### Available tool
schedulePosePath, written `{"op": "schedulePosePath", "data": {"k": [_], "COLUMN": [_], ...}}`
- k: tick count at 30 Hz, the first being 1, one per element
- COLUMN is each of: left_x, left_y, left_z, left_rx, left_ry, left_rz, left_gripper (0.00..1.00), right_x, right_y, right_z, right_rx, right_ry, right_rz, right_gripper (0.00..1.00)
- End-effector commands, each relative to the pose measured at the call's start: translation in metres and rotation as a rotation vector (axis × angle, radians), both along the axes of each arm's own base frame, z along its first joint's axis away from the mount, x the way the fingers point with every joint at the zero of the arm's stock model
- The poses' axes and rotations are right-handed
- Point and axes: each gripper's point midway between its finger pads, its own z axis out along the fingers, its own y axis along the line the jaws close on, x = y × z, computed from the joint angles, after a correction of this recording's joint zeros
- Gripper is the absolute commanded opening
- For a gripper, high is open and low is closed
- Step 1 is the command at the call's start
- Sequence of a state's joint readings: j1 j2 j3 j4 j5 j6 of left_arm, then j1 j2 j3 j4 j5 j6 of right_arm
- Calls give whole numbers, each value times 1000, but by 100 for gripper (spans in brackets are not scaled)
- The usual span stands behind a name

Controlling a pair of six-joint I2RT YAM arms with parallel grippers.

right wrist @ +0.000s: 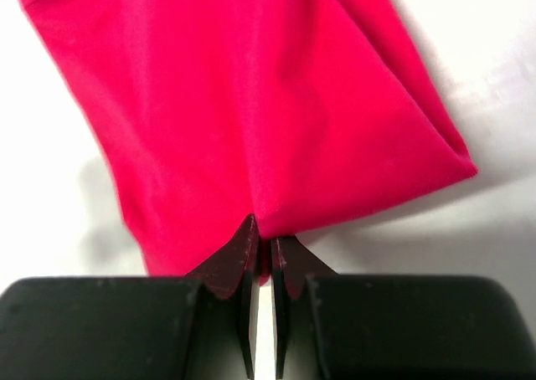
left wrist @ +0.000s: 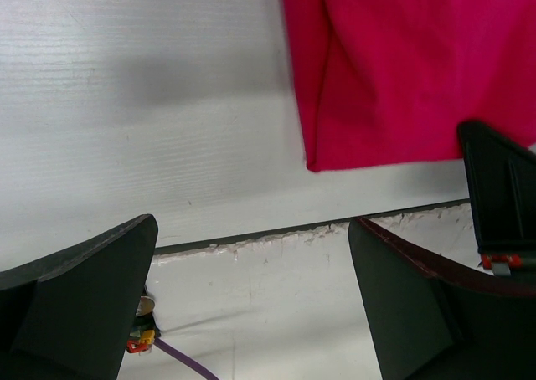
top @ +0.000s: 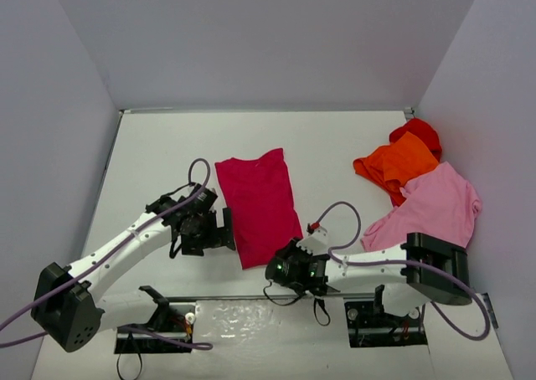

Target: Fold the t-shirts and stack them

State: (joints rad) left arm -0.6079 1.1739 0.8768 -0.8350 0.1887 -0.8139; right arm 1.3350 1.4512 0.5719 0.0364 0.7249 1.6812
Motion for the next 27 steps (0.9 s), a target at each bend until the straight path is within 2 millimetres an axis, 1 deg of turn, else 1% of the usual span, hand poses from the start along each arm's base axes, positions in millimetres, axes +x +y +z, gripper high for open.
{"op": "schedulePosePath", "data": {"k": [1, 4, 7, 11, 14, 16, 22, 25, 27], "left_x": [13, 15, 17, 19, 19, 19, 19, 18, 18], "left_y": [-11, -12, -15, -16, -16, -17, -17, -18, -18], "left_z": [15, 16, 16, 17, 18, 19, 16, 15, 15], "left_rx": [-37, -39, -42, -46, -47, -50, -53, -59, -60], "left_ry": [-49, -52, -51, -50, -53, -56, -53, -53, -52], "left_rz": [-24, -28, -30, -30, -30, -28, -24, -25, -25], "left_gripper": [97, 97, 97, 97, 97, 97, 97, 97, 97], "right_x": [-19, -26, -23, -4, 15, 31, 72, 90, 100], "right_y": [-28, -32, -34, -38, -37, -37, -38, -36, -33], "right_z": [21, 42, 68, 105, 129, 143, 161, 165, 163], "right_rx": [-86, -77, -64, -93, -160, -237, -416, -480, -518], "right_ry": [-20, -42, -110, -262, -344, -382, -420, -423, -412], "right_rz": [29, 48, 51, 19, -25, -55, -139, -166, -155], "right_gripper": [0, 0, 0, 2, 4, 4, 3, 0, 0]}}
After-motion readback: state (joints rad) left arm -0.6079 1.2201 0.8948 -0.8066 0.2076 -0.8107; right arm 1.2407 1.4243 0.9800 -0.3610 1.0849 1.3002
